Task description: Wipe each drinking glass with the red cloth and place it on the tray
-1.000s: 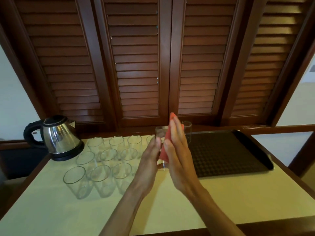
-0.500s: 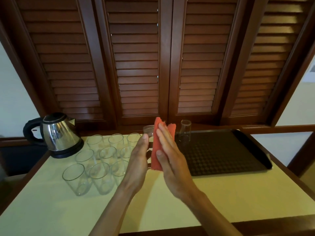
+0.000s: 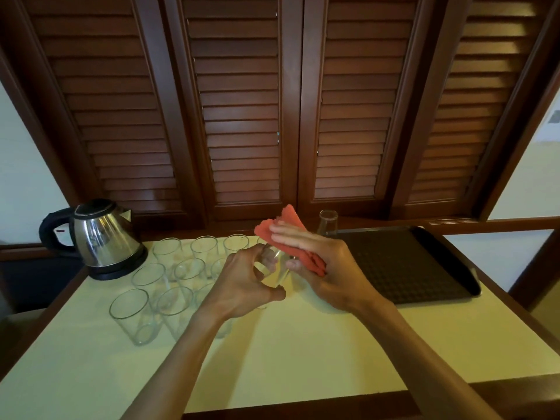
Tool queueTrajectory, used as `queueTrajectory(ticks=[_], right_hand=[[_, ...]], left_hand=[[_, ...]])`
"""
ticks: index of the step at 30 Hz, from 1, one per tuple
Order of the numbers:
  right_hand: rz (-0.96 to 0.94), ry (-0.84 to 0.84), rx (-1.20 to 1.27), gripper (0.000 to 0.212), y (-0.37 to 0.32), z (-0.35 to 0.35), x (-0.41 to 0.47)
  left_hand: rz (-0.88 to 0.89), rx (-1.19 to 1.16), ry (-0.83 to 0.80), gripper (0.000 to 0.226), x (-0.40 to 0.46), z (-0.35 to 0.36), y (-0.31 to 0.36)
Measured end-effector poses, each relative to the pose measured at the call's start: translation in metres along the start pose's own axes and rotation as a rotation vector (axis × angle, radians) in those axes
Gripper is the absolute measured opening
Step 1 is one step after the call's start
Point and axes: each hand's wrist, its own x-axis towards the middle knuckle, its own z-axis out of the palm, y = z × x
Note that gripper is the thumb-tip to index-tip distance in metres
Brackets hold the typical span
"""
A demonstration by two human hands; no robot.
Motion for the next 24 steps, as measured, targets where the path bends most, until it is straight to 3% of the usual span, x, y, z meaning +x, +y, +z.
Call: queueTrajectory(ticks=[4, 7, 11, 15, 20, 24], right_hand=[[0.007, 0.149, 0.08, 0.041, 0.012, 0.001, -0.013], [0.042, 0.114, 0.144, 0.037, 0.013, -0.002, -0.008], [0.023, 0.155, 0.161, 0.037, 0.019, -0.001, -0.014], [0.098, 0.124, 0.163, 0.034, 0.024, -0.004, -0.011], [0.052, 0.104, 0.209, 0.03, 0.029, -0.015, -0.017], [0.277, 0.243, 0.24, 0.03, 0.069, -0.028, -0.033]], left_hand=[[-0.035, -0.137, 0.041, 0.049, 0.0, 0.011, -0.002], [0.009, -0.099, -0.025, 0.044, -0.001, 0.021, -0.001], [-0.033, -0.14, 0.049, 0.047, 0.004, 0.023, -0.006], [-0.002, -0.127, -0.04, 0.044, 0.003, 0.038, -0.004], [-0.093, -0.264, 0.09, 0.04, 0.02, 0.044, -0.013], [-0.143, -0.35, 0.083, 0.05, 0.027, 0.061, -0.015]])
